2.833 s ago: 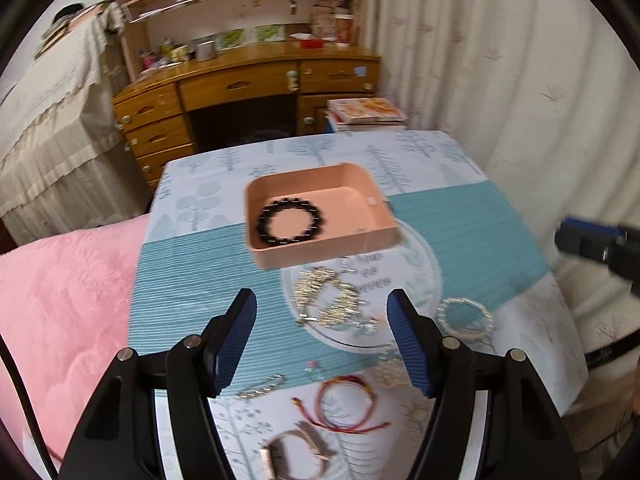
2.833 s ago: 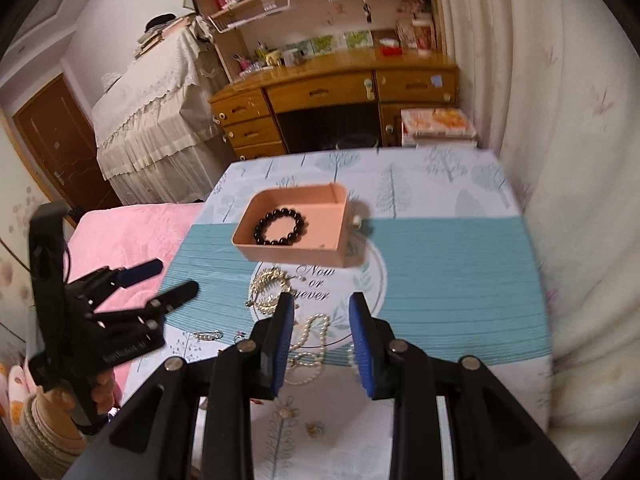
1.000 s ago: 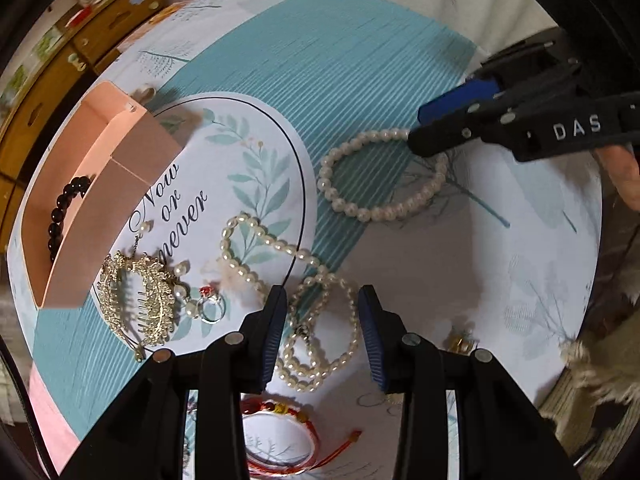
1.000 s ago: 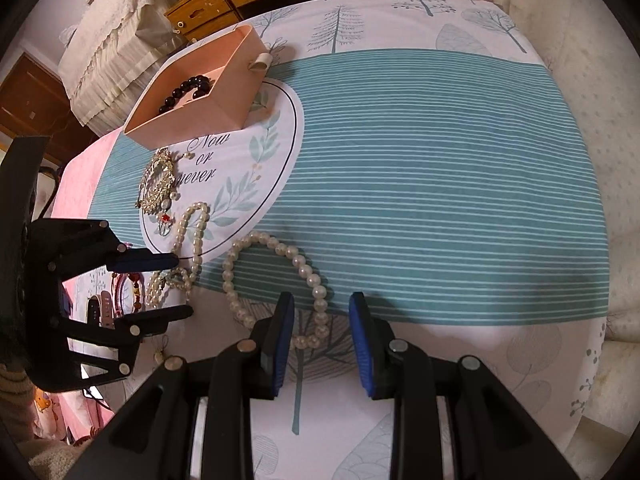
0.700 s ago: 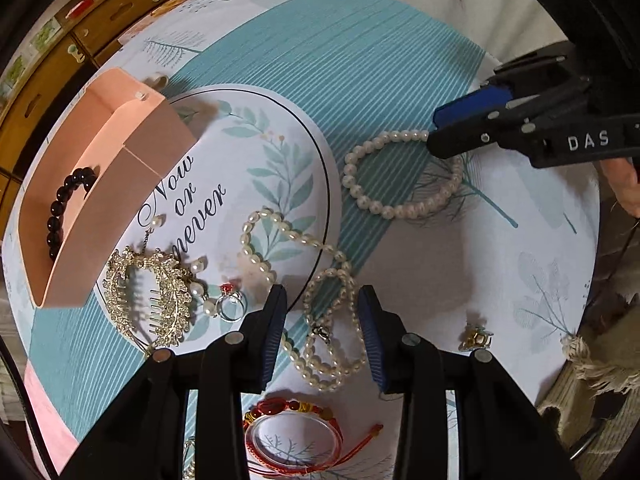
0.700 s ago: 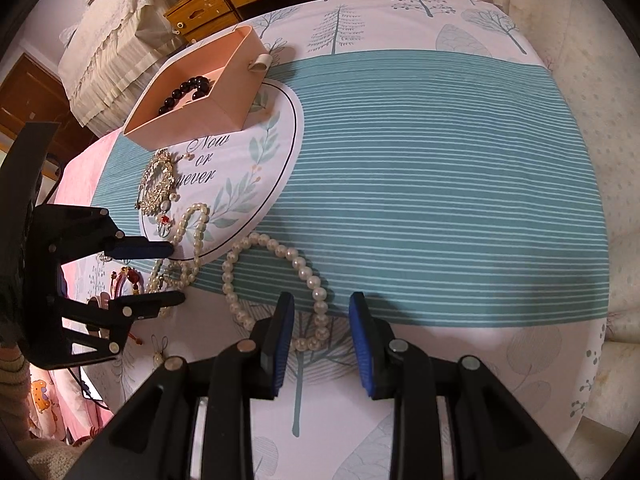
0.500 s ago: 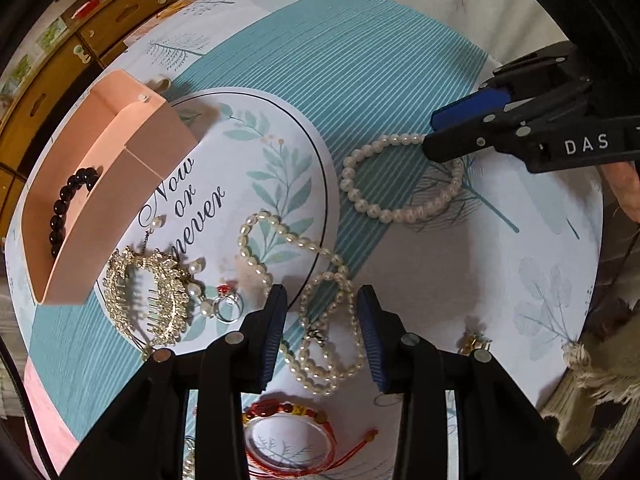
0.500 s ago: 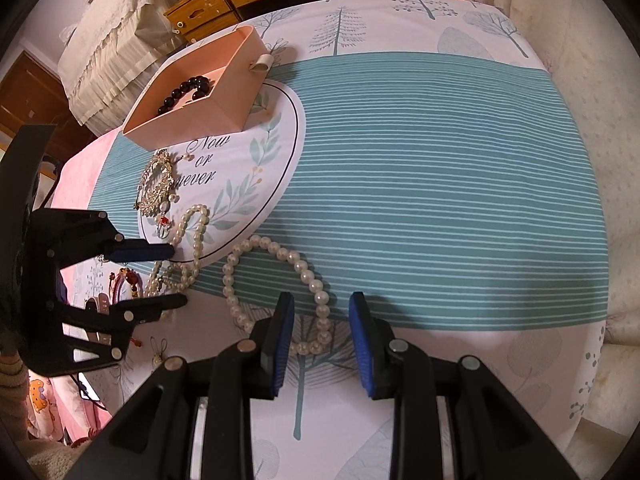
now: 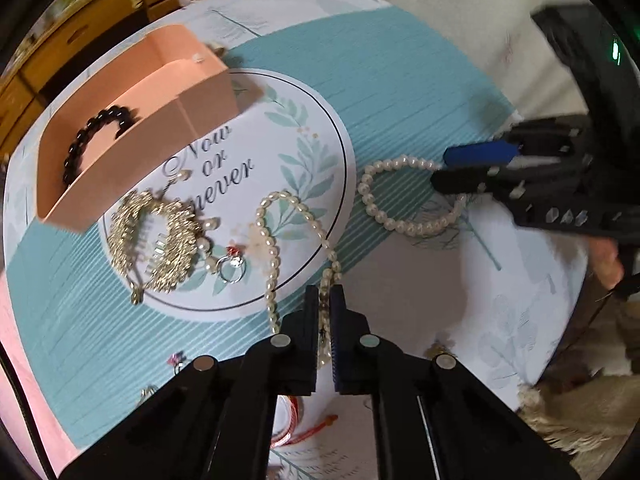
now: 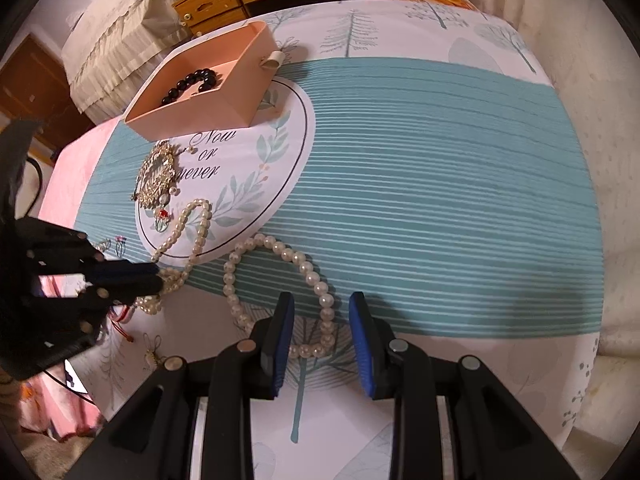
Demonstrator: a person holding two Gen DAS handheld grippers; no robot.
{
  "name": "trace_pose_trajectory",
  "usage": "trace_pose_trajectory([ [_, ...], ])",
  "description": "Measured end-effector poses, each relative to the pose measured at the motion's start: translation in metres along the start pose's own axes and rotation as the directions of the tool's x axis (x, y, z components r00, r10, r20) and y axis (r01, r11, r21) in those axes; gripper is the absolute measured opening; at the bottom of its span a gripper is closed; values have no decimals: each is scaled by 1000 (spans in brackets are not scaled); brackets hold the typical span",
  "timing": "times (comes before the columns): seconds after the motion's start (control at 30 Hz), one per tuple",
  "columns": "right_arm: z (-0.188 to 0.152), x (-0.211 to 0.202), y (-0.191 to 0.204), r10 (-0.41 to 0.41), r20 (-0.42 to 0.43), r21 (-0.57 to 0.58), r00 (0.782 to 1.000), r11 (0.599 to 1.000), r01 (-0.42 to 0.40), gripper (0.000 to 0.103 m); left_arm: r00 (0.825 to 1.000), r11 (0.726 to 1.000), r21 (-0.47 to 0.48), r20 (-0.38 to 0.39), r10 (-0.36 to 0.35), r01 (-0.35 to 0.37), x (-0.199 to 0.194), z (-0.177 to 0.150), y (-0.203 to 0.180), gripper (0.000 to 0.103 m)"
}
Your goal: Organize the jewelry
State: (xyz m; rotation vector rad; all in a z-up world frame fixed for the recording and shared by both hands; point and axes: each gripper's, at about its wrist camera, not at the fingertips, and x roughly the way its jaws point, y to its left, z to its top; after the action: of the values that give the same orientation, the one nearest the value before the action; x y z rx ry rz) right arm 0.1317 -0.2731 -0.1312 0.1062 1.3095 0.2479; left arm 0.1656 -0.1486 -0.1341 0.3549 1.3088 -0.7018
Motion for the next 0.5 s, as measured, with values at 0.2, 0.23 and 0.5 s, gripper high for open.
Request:
trace_pose_trajectory([
  [0.2,-1,3,14,-88,22,-90,996,992,89,8,998,995,-98,61,-16,22,-26,-4,19,3],
  [0.23,-1,3,15,-79,22,-87,997,993,80,8,997,994,-111,70,-17,24,-31,-5,23,3],
  [0.5,8,-47,33,-33,146,-88,989,995,46,7,982,976,-215,187,0,41,-82,-6,48,3],
])
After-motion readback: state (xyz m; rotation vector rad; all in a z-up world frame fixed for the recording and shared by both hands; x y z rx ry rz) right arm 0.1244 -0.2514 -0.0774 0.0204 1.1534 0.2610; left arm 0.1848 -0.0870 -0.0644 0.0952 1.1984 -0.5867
